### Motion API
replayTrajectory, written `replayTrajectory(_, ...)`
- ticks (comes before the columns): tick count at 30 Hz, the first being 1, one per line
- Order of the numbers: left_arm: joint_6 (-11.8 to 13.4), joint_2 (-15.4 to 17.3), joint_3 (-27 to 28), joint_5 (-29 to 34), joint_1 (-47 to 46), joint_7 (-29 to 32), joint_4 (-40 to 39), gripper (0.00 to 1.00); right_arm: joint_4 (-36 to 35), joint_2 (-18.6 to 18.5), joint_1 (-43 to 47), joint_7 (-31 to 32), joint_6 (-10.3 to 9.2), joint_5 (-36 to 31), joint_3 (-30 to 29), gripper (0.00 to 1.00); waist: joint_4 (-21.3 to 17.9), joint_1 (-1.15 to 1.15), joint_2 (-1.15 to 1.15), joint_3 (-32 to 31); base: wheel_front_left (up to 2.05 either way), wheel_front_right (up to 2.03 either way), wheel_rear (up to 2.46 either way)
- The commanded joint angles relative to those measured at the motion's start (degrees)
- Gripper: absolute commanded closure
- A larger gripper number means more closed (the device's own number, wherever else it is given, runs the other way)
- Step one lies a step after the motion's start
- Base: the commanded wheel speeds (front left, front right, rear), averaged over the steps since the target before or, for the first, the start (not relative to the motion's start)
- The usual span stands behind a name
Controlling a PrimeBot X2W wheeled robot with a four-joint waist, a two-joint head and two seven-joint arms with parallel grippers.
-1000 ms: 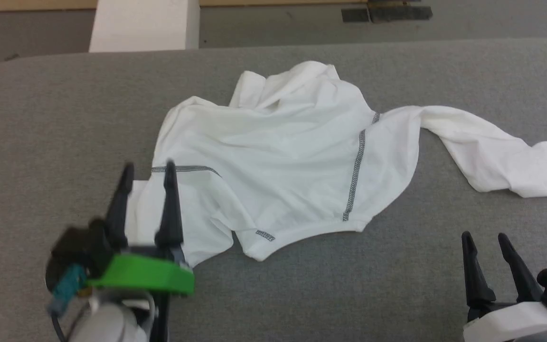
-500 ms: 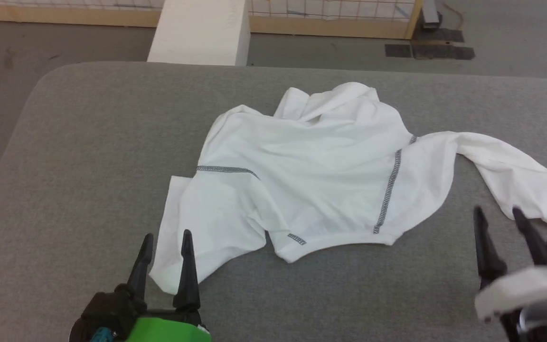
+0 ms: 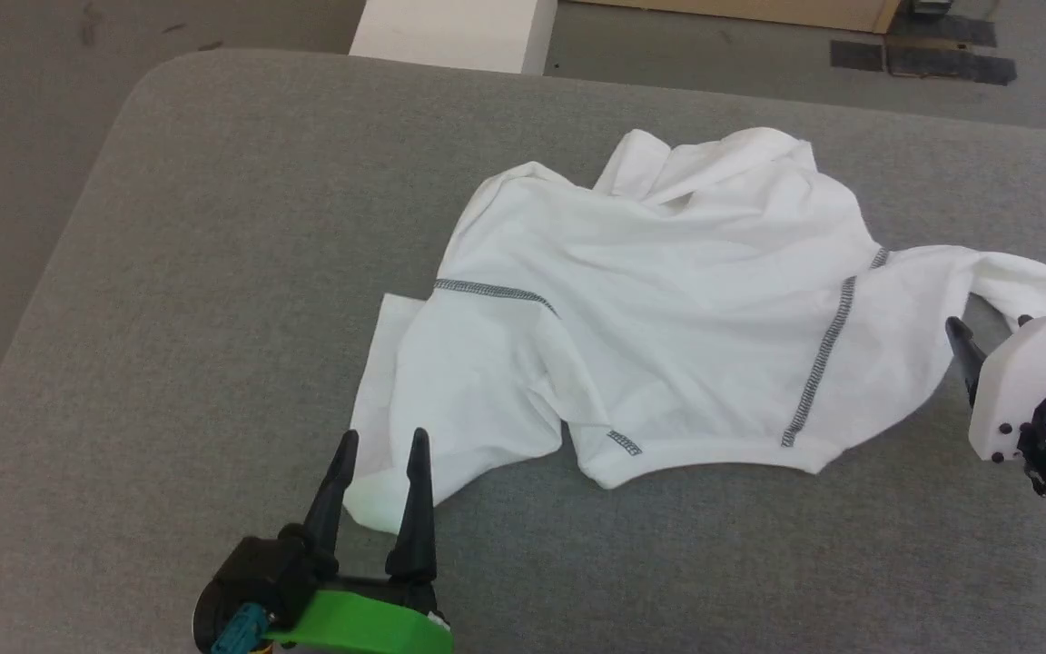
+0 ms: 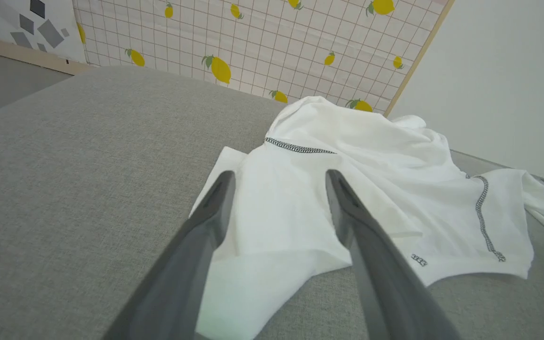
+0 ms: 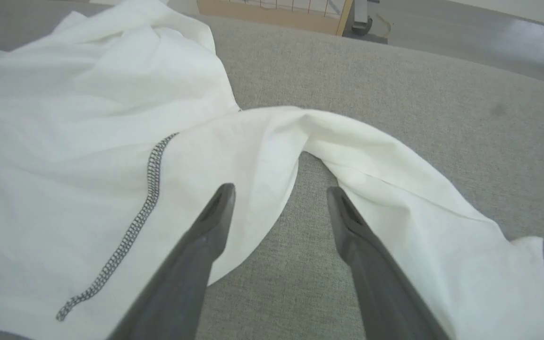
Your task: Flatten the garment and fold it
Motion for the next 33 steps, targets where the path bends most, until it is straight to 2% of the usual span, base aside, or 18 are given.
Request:
replayTrajectory(1, -0.6, -0.5, 0.2, 0.4, -1.2, -0.3, 0.4, 0.0, 1.7, -0.3, -1.2, 1.1, -0.09, -0.3, -0.4, 0.0, 3.1, 0.0, 0.0, 2.2, 0.0, 0.0, 0.0)
replayTrajectory(6, -1.5, -1.2, 0.1, 1.1, -1.6, -0.3, 1.1, 0.0, 6.8, -1.0, -3.2, 4.2, -0.09, -2.0, -0.9, 0.0, 6.0, 0.0, 0.0, 3.8, 0.0, 0.0, 0.0)
replayTrajectory(10, -2.0, -1.6, -0.1, 1.3, -2.2, -0.3, 1.3, 0.0, 9.9, -0.8, -4.7, 4.2, -0.09, -3.8, -2.6, 0.0, 7.3, 0.0, 0.0, 4.9, 0.0, 0.0, 0.0)
replayTrajectory(11, -2.0, -1.6, -0.2, 1.2, -2.3, -0.3, 1.4, 0.0, 10.7, -0.8, -4.9, 3.8, -0.09, -4.5, -3.0, 0.29, 7.4, 0.0, 0.0, 5.1, 0.0, 0.0, 0.0)
replayTrajectory(12, -2.1, -1.7, -0.1, 1.2, -2.4, -0.3, 1.5, 0.0, 11.4, -0.8, -5.1, 3.5, -0.09, -4.9, -3.1, 0.67, 7.5, 0.0, 0.0, 5.2, 0.0, 0.0, 0.0)
replayTrajectory(13, -2.1, -1.8, -0.1, 1.0, -2.6, -0.3, 1.5, 0.0, 12.0, -0.7, -5.3, 3.1, -0.09, -5.2, -3.9, 0.89, 7.5, 0.0, 0.0, 5.3, 0.0, 0.0, 0.0)
replayTrajectory(14, -2.1, -1.8, -0.1, 1.0, -2.6, -0.3, 1.5, 0.0, 12.4, -0.6, -5.5, 2.6, -0.09, -5.4, -4.5, 1.0, 7.3, 0.0, 0.0, 5.4, 0.0, 0.0, 0.0)
replayTrajectory(21, -2.6, -2.0, 0.0, 0.8, -2.9, -0.3, 2.6, 0.0, 12.8, -1.9, -5.2, -0.5, -0.09, -5.2, -9.3, 1.0, 4.4, 0.0, 0.0, 3.4, 0.0, 0.0, 0.0)
replayTrajectory(27, -2.9, -2.0, 0.1, 0.8, -2.5, -0.3, 3.7, 0.0, 10.7, -4.3, 0.1, -0.1, -0.09, -4.6, -15.5, 1.0, 2.5, 0.0, 0.0, 0.5, 0.0, 0.0, 0.0)
replayTrajectory(29, -3.0, -2.0, 0.1, 0.7, -2.2, -0.3, 4.1, 0.0, 9.8, -4.4, 2.2, 0.0, -0.09, -4.3, -17.2, 0.96, 2.1, 0.0, 0.0, -0.2, 0.0, 0.0, 0.0)
replayTrajectory(31, -3.1, -2.0, 0.1, 0.7, -2.1, -0.3, 4.3, 0.0, 8.8, -3.8, 3.5, -0.9, -0.09, -3.9, -18.7, 0.41, 1.9, 0.0, 0.0, -0.5, 0.0, 0.0, 0.0)
replayTrajectory(32, -3.2, -2.0, 0.1, 0.8, -2.0, -0.3, 4.5, 0.0, 8.3, -3.3, 3.9, -1.9, -0.09, -3.6, -19.0, 0.05, 1.7, 0.0, 0.0, -0.8, 0.0, 0.0, 0.0)
replayTrajectory(33, -3.3, -2.0, 0.1, 0.9, -2.0, -0.3, 4.6, 0.0, 7.9, -2.7, 4.1, -2.7, -0.09, -3.3, -19.0, 0.0, 1.6, 0.0, 0.0, -0.9, 0.0, 0.0, 0.0)
